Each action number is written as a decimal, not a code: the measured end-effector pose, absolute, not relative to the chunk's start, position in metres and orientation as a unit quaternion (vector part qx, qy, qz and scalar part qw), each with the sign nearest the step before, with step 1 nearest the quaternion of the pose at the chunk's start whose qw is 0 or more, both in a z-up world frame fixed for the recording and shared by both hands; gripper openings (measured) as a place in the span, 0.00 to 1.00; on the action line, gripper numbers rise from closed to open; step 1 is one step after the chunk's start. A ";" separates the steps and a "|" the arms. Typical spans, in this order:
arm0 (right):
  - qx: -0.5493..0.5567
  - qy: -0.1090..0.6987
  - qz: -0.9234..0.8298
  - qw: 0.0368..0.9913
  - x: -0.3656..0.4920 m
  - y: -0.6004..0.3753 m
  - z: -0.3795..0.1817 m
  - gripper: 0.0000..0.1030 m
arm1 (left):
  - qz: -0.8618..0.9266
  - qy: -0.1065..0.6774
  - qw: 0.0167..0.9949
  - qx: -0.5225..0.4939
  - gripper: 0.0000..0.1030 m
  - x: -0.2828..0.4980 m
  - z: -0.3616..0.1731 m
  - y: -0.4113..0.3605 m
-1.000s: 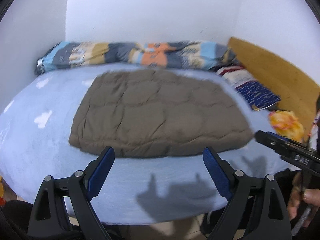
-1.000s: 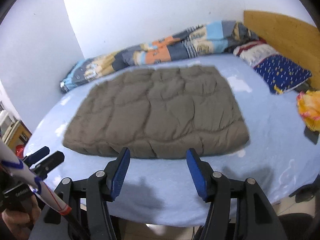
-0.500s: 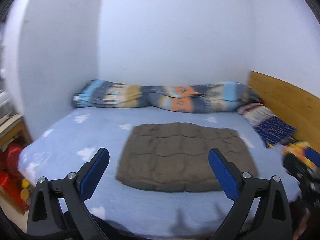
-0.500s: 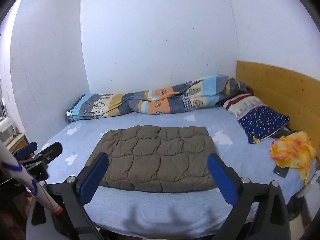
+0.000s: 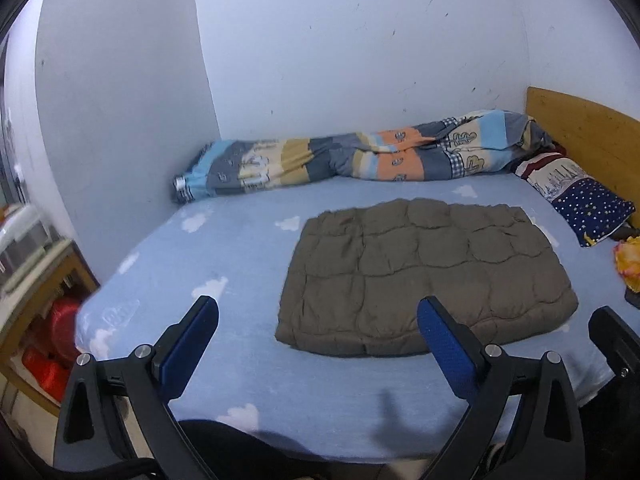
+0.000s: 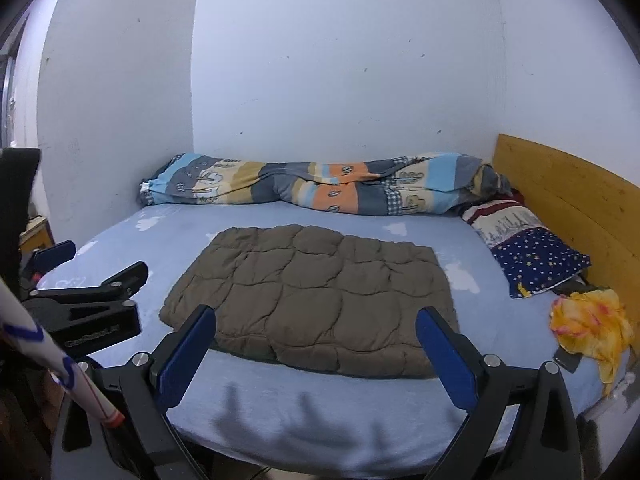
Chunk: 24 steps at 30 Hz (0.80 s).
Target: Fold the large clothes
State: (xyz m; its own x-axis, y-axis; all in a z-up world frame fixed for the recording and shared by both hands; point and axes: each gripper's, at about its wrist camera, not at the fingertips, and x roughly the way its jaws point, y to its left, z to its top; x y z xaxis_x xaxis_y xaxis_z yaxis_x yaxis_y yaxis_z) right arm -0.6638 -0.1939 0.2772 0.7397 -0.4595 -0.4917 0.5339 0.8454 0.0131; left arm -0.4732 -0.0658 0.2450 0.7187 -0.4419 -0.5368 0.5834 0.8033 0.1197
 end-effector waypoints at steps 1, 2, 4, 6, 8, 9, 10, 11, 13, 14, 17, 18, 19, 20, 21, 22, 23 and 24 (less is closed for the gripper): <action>0.079 0.245 -0.265 0.929 -0.662 -0.195 0.276 0.99 | -0.287 0.259 0.912 0.134 0.96 -0.470 0.243 -0.065; 0.080 0.246 -0.265 0.929 -0.662 -0.196 0.274 0.99 | -0.290 0.266 0.911 0.127 0.96 -0.467 0.240 -0.064; 0.082 0.248 -0.264 0.929 -0.661 -0.197 0.272 0.99 | -0.284 0.271 0.910 0.132 0.96 -0.463 0.235 -0.067; 0.085 0.251 -0.262 0.928 -0.661 -0.199 0.268 0.99 | -0.282 0.277 0.908 0.136 0.96 -0.460 0.230 -0.069; 0.088 0.257 -0.259 0.927 -0.659 -0.200 0.265 0.99 | -0.290 0.289 0.903 0.133 0.96 -0.457 0.227 -0.071; 0.088 0.258 -0.259 0.927 -0.658 -0.199 0.264 0.99 | -0.291 0.292 0.901 0.134 0.96 -0.456 0.225 -0.072; 0.089 0.259 -0.258 0.927 -0.657 -0.199 0.264 0.99 | -0.289 0.293 0.901 0.135 0.96 -0.456 0.225 -0.071; 0.089 0.259 -0.258 0.927 -0.658 -0.199 0.263 0.99 | -0.288 0.292 0.902 0.137 0.96 -0.456 0.224 -0.071; 0.090 0.262 -0.255 0.927 -0.657 -0.199 0.262 0.99 | -0.284 0.290 0.903 0.141 0.96 -0.456 0.223 -0.072; 0.090 0.262 -0.254 0.927 -0.656 -0.200 0.262 0.99 | -0.283 0.289 0.904 0.142 0.96 -0.456 0.223 -0.073; 0.090 0.264 -0.250 0.927 -0.655 -0.201 0.260 0.99 | -0.279 0.288 0.905 0.142 0.96 -0.456 0.221 -0.073; 0.090 0.264 -0.250 0.927 -0.655 -0.200 0.259 0.99 | -0.277 0.287 0.906 0.143 0.96 -0.456 0.222 -0.073; 0.091 0.265 -0.249 0.927 -0.654 -0.200 0.259 0.99 | -0.276 0.286 0.907 0.143 0.96 -0.456 0.222 -0.072; 0.091 0.266 -0.248 0.927 -0.653 -0.201 0.258 0.99 | -0.274 0.286 0.907 0.143 0.96 -0.455 0.221 -0.072; 0.091 0.268 -0.246 0.927 -0.653 -0.201 0.258 0.99 | -0.273 0.286 0.907 0.144 0.96 -0.455 0.221 -0.072; 0.091 0.268 -0.246 0.927 -0.653 -0.200 0.257 0.99 | -0.273 0.287 0.907 0.144 0.96 -0.455 0.220 -0.072; 0.090 0.268 -0.246 0.927 -0.653 -0.200 0.257 0.99 | -0.273 0.286 0.907 0.145 0.96 -0.455 0.220 -0.072; 0.091 0.268 -0.245 0.927 -0.653 -0.200 0.257 0.99 | -0.272 0.285 0.908 0.147 0.96 -0.456 0.220 -0.073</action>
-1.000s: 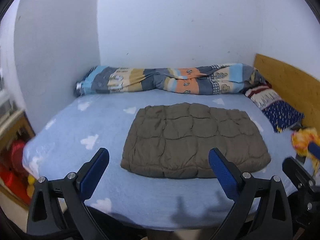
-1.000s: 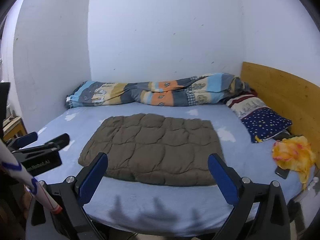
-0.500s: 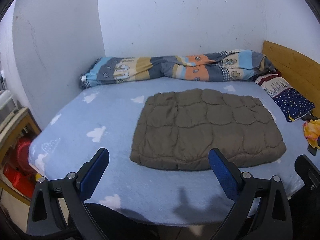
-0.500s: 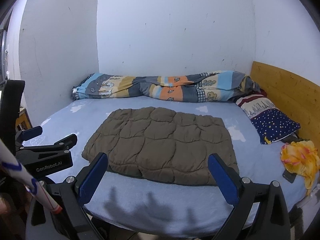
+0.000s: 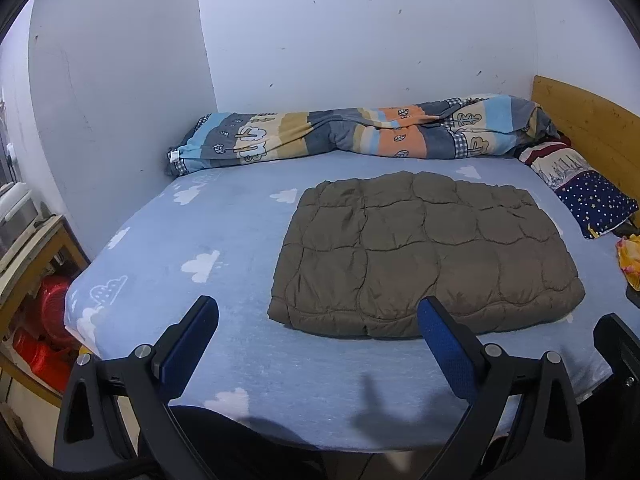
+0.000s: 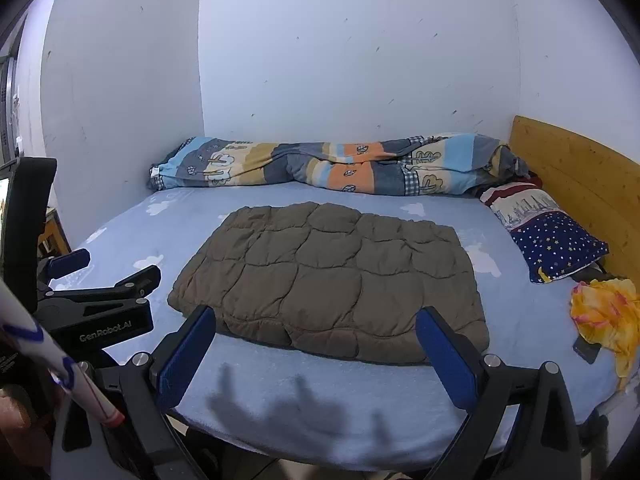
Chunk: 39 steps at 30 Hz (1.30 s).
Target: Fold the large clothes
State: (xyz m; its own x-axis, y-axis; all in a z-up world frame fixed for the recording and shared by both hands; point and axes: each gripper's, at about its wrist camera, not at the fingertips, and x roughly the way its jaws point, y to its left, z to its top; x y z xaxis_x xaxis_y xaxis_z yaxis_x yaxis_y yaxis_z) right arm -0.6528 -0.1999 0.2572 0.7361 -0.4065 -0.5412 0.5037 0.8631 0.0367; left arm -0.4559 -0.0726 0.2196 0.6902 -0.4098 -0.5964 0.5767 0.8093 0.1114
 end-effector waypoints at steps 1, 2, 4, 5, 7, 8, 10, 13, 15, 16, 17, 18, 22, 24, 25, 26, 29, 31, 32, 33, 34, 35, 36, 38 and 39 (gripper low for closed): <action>0.091 0.268 -0.246 0.927 -0.653 -0.200 0.257 0.99 | -0.274 0.285 0.907 0.146 0.96 -0.455 0.220 -0.072; 0.090 0.267 -0.246 0.927 -0.652 -0.200 0.257 0.99 | -0.276 0.284 0.907 0.146 0.96 -0.456 0.220 -0.073; 0.089 0.267 -0.247 0.927 -0.652 -0.199 0.256 0.99 | -0.275 0.279 0.908 0.147 0.96 -0.457 0.220 -0.072; 0.090 0.268 -0.248 0.927 -0.652 -0.199 0.256 0.99 | -0.276 0.278 0.908 0.146 0.96 -0.458 0.220 -0.072; 0.090 0.268 -0.249 0.926 -0.652 -0.199 0.256 0.99 | -0.278 0.276 0.908 0.146 0.96 -0.459 0.221 -0.072; 0.090 0.268 -0.250 0.926 -0.652 -0.199 0.256 0.99 | -0.278 0.275 0.909 0.146 0.96 -0.460 0.221 -0.072; 0.091 0.269 -0.253 0.925 -0.653 -0.200 0.256 0.99 | -0.278 0.276 0.908 0.146 0.96 -0.460 0.220 -0.072; 0.093 0.269 -0.259 0.923 -0.652 -0.202 0.256 0.99 | -0.280 0.275 0.908 0.144 0.96 -0.460 0.221 -0.071; 0.097 0.268 -0.262 0.922 -0.653 -0.203 0.256 0.99 | -0.280 0.275 0.908 0.143 0.96 -0.460 0.221 -0.072; 0.098 0.269 -0.263 0.921 -0.653 -0.203 0.256 0.99 | -0.281 0.274 0.909 0.143 0.96 -0.460 0.221 -0.072; 0.099 0.269 -0.264 0.921 -0.653 -0.203 0.256 0.99 | -0.282 0.273 0.909 0.143 0.96 -0.460 0.221 -0.072; 0.099 0.270 -0.264 0.921 -0.653 -0.204 0.256 0.99 | -0.282 0.273 0.908 0.144 0.96 -0.461 0.222 -0.073; 0.098 0.273 -0.262 0.920 -0.652 -0.204 0.255 0.99 | -0.282 0.273 0.908 0.145 0.96 -0.463 0.222 -0.075; 0.097 0.273 -0.263 0.920 -0.652 -0.203 0.255 0.99 | -0.280 0.273 0.909 0.145 0.96 -0.464 0.222 -0.075; 0.097 0.274 -0.264 0.920 -0.652 -0.204 0.255 0.99 | -0.280 0.274 0.909 0.144 0.96 -0.464 0.222 -0.075; 0.098 0.274 -0.264 0.920 -0.652 -0.204 0.255 0.99 | -0.280 0.274 0.908 0.145 0.96 -0.464 0.222 -0.075; 0.100 0.274 -0.265 0.919 -0.652 -0.203 0.254 0.99 | -0.280 0.275 0.908 0.146 0.96 -0.464 0.222 -0.076; 0.102 0.275 -0.265 0.918 -0.652 -0.204 0.253 0.99 | -0.281 0.275 0.908 0.146 0.96 -0.464 0.222 -0.076; 0.102 0.276 -0.265 0.918 -0.652 -0.205 0.253 0.99 | -0.281 0.275 0.908 0.146 0.96 -0.464 0.222 -0.076; 0.101 0.277 -0.266 0.918 -0.652 -0.205 0.254 0.99 | -0.280 0.275 0.908 0.147 0.96 -0.464 0.222 -0.077; 0.101 0.277 -0.266 0.918 -0.652 -0.205 0.254 0.99 | -0.280 0.275 0.908 0.146 0.96 -0.464 0.222 -0.076; 0.101 0.276 -0.265 0.918 -0.652 -0.205 0.254 0.99 | -0.280 0.276 0.908 0.146 0.96 -0.464 0.222 -0.077; 0.102 0.275 -0.265 0.918 -0.652 -0.205 0.254 0.99 | -0.281 0.276 0.908 0.145 0.96 -0.464 0.222 -0.077; 0.100 0.277 -0.266 0.918 -0.651 -0.206 0.253 0.99 | -0.280 0.275 0.908 0.145 0.96 -0.465 0.222 -0.076; 0.101 0.276 -0.266 0.918 -0.651 -0.206 0.253 0.99 | -0.280 0.275 0.908 0.145 0.96 -0.465 0.222 -0.076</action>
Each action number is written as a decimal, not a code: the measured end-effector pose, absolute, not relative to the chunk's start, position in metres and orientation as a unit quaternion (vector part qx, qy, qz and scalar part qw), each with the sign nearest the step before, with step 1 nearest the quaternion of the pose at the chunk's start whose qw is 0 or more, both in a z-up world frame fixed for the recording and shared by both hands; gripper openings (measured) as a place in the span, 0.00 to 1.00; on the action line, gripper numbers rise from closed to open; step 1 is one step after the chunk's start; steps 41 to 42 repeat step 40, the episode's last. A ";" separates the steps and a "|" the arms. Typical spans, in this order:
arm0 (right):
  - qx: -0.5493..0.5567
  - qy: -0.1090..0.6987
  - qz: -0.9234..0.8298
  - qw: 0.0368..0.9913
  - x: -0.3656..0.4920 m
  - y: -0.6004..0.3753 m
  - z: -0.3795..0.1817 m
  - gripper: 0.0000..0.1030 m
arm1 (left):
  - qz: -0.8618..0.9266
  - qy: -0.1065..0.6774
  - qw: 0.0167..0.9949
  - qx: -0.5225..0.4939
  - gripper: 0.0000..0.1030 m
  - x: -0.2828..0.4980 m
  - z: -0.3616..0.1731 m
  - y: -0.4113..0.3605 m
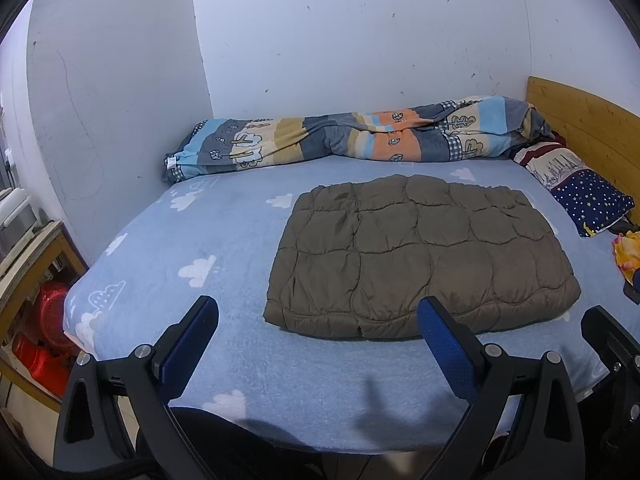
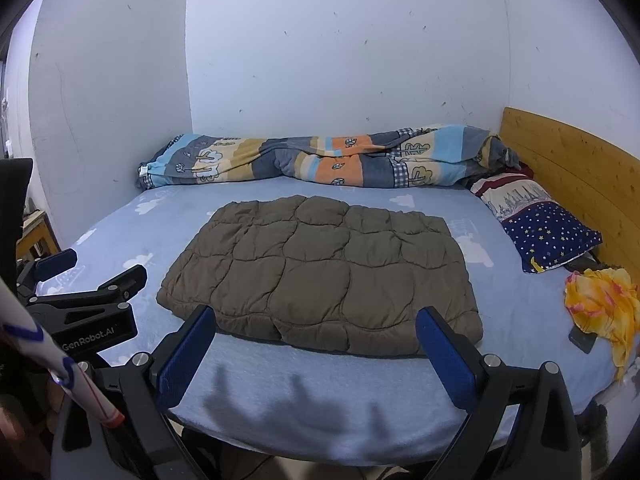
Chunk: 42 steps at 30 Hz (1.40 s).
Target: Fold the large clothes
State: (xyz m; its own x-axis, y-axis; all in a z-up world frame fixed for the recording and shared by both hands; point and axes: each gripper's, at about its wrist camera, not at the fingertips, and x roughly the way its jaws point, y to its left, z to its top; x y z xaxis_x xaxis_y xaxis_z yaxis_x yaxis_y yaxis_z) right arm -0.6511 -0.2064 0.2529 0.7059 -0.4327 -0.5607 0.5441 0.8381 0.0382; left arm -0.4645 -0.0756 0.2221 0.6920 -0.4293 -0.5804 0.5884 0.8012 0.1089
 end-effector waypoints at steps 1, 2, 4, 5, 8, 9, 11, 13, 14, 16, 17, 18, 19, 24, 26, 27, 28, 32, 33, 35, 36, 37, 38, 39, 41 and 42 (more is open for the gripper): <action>0.101 0.276 -0.265 0.918 -0.651 -0.207 0.253 0.99 | -0.280 0.274 0.908 0.145 0.96 -0.465 0.222 -0.076; 0.102 0.277 -0.265 0.918 -0.651 -0.207 0.252 0.99 | -0.280 0.274 0.908 0.145 0.96 -0.465 0.222 -0.076; 0.103 0.276 -0.267 0.918 -0.651 -0.207 0.252 0.99 | -0.280 0.274 0.909 0.144 0.96 -0.465 0.222 -0.075; 0.103 0.276 -0.267 0.918 -0.651 -0.206 0.252 0.99 | -0.281 0.274 0.908 0.145 0.96 -0.465 0.222 -0.075; 0.103 0.275 -0.268 0.918 -0.652 -0.206 0.252 0.99 | -0.282 0.273 0.908 0.144 0.96 -0.465 0.223 -0.075; 0.103 0.275 -0.267 0.918 -0.652 -0.206 0.252 0.99 | -0.282 0.273 0.908 0.144 0.96 -0.465 0.223 -0.075; 0.103 0.277 -0.267 0.917 -0.652 -0.206 0.252 0.99 | -0.283 0.272 0.909 0.144 0.96 -0.466 0.223 -0.072; 0.105 0.275 -0.268 0.917 -0.653 -0.206 0.252 0.99 | -0.283 0.270 0.909 0.144 0.96 -0.466 0.224 -0.071; 0.105 0.275 -0.268 0.917 -0.654 -0.207 0.253 0.99 | -0.283 0.270 0.909 0.144 0.96 -0.466 0.224 -0.070; 0.104 0.275 -0.268 0.917 -0.655 -0.207 0.253 0.99 | -0.284 0.270 0.909 0.144 0.96 -0.466 0.224 -0.070; 0.105 0.274 -0.268 0.918 -0.655 -0.207 0.253 0.99 | -0.283 0.269 0.909 0.144 0.96 -0.467 0.225 -0.070; 0.105 0.275 -0.268 0.918 -0.655 -0.208 0.252 0.99 | -0.283 0.269 0.909 0.143 0.96 -0.467 0.225 -0.070; 0.105 0.275 -0.268 0.917 -0.656 -0.208 0.252 0.99 | -0.283 0.270 0.909 0.144 0.96 -0.467 0.225 -0.070; 0.109 0.275 -0.269 0.916 -0.658 -0.208 0.254 0.99 | -0.283 0.267 0.910 0.144 0.96 -0.466 0.227 -0.068; 0.109 0.274 -0.268 0.917 -0.658 -0.209 0.254 0.99 | -0.283 0.266 0.910 0.145 0.96 -0.466 0.229 -0.068; 0.109 0.275 -0.268 0.917 -0.658 -0.209 0.254 0.99 | -0.284 0.266 0.910 0.145 0.96 -0.466 0.229 -0.069; 0.109 0.275 -0.268 0.917 -0.658 -0.209 0.254 0.99 | -0.286 0.267 0.909 0.144 0.96 -0.466 0.229 -0.069; 0.110 0.275 -0.268 0.917 -0.658 -0.209 0.254 0.99 | -0.293 0.276 0.905 0.140 0.96 -0.464 0.230 -0.069; 0.109 0.274 -0.268 0.917 -0.657 -0.208 0.254 0.99 | -0.297 0.278 0.903 0.138 0.96 -0.464 0.230 -0.069; 0.111 0.274 -0.268 0.917 -0.658 -0.210 0.254 0.99 | -0.308 0.279 0.899 0.135 0.96 -0.463 0.230 -0.070; 0.112 0.275 -0.266 0.917 -0.658 -0.209 0.254 0.99 | -0.313 0.276 0.899 0.132 0.96 -0.464 0.230 -0.069; 0.115 0.275 -0.265 0.917 -0.657 -0.210 0.254 0.99 | -0.315 0.273 0.900 0.130 0.96 -0.465 0.231 -0.070; 0.116 0.277 -0.266 0.916 -0.656 -0.211 0.253 0.99 | -0.314 0.270 0.901 0.132 0.96 -0.465 0.231 -0.071; 0.117 0.277 -0.268 0.915 -0.655 -0.211 0.253 0.99 | -0.314 0.269 0.901 0.133 0.96 -0.464 0.231 -0.072; 0.118 0.278 -0.269 0.914 -0.654 -0.213 0.252 0.99 | -0.316 0.271 0.900 0.132 0.96 -0.463 0.231 -0.074; 0.118 0.278 -0.269 0.914 -0.654 -0.213 0.252 0.99 | -0.316 0.271 0.900 0.132 0.96 -0.463 0.231 -0.074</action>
